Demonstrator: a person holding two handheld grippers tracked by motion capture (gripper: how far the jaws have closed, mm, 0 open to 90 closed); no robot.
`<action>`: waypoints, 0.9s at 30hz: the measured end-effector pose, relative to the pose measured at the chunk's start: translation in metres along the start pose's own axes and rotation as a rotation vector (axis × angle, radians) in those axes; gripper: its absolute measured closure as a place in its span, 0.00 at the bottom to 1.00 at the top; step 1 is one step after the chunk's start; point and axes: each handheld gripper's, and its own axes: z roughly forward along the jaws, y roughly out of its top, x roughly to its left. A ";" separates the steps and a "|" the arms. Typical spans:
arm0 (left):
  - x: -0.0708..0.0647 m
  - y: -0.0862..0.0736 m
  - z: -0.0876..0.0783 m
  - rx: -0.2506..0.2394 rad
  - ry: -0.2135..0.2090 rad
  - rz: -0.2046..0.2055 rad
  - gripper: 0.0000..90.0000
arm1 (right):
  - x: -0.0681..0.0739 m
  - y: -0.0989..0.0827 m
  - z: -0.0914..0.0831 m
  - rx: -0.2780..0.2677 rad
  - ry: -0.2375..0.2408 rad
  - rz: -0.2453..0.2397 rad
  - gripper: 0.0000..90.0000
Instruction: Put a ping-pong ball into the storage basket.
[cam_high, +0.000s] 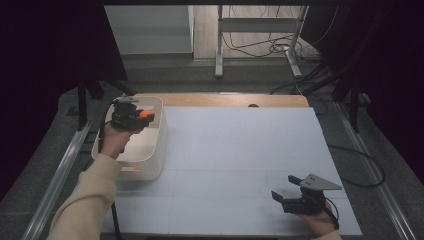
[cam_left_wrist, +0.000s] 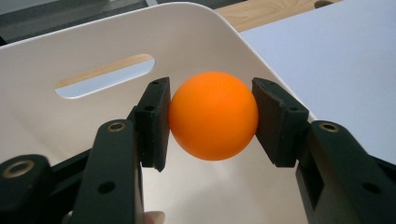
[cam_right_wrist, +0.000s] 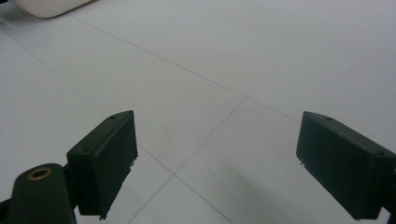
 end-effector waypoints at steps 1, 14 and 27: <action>0.000 0.000 0.000 -0.001 0.000 0.000 0.55 | 0.000 0.000 0.000 0.000 0.001 0.000 0.14; 0.001 -0.002 -0.005 -0.026 -0.001 -0.009 0.54 | 0.000 0.000 0.000 0.002 0.001 -0.001 0.14; -0.007 0.000 -0.025 -0.153 -0.022 -0.013 0.29 | 0.001 0.000 0.000 0.004 -0.003 -0.005 0.14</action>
